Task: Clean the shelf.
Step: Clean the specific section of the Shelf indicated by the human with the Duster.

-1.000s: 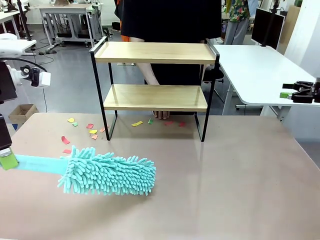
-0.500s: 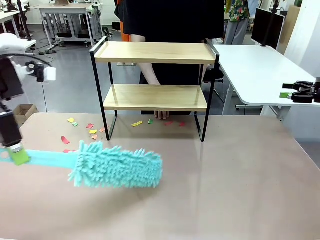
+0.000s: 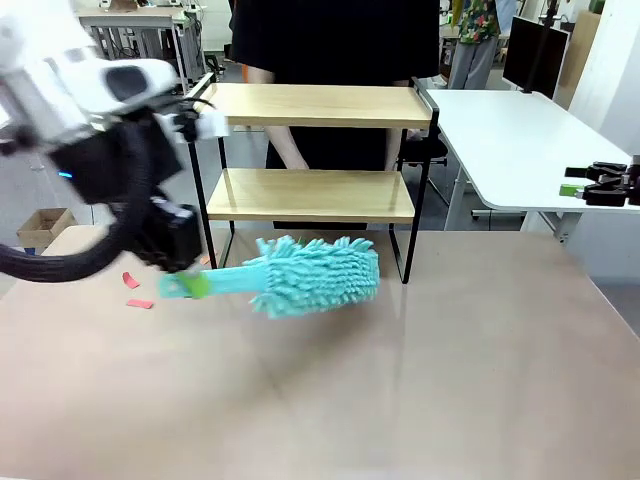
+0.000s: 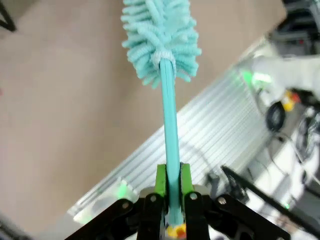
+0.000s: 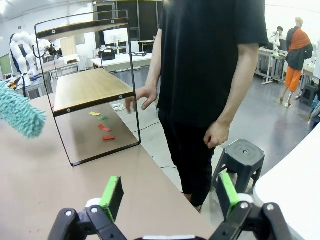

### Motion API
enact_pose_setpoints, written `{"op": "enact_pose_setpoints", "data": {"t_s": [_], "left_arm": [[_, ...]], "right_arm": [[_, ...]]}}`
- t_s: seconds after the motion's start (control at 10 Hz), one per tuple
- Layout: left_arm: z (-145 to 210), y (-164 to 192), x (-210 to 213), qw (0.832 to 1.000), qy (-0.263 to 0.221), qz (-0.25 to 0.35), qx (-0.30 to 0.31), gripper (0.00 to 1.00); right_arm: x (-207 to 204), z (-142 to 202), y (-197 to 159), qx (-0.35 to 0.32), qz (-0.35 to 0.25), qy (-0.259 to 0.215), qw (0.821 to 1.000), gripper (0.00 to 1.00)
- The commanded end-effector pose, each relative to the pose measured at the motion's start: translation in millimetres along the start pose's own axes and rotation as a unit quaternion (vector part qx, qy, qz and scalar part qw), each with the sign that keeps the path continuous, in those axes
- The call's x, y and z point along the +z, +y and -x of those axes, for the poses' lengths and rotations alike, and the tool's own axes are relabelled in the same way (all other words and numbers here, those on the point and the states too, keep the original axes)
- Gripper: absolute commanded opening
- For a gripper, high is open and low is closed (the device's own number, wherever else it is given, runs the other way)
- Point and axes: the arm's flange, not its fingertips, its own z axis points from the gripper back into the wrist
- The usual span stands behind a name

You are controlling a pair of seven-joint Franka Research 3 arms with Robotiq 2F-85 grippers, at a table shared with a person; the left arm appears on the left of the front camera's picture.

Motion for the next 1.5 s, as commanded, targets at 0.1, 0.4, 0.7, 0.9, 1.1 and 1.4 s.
{"op": "enact_pose_setpoints", "data": {"t_s": [0.1,0.4,0.7,0.9,1.1,1.4], "left_arm": [[-34.5,-36.5,-43.7,0.997,-0.057,-0.052,0.012,0.14],[-34.4,-44.5,-47.3,0.997,-0.058,-0.042,0.009,0.14],[-41.3,-47.8,-59.7,0.998,-0.056,-0.038,0.010,0.14],[-51.5,-65.7,-81.0,0.991,-0.080,-0.079,0.069,0.14],[-69.7,-75.2,-114.5,0.985,-0.106,-0.094,0.094,0.14],[-88.8,-89.7,-149.4,0.971,-0.169,-0.108,0.127,0.14]], "right_arm": [[-1.4,-3.3,0.6,0.002,-0.001,0.000,1.000,1.00],[-1.4,-3.3,0.6,0.002,-0.001,0.000,1.000,1.00],[-1.4,-3.3,0.6,0.002,-0.001,0.000,1.000,1.00],[-1.4,-3.3,0.6,0.002,-0.001,0.000,1.000,1.00],[-1.4,-3.3,0.6,0.002,-0.001,0.000,1.000,1.00],[-1.4,-3.3,0.6,0.002,-0.001,0.000,1.000,1.00]]}}
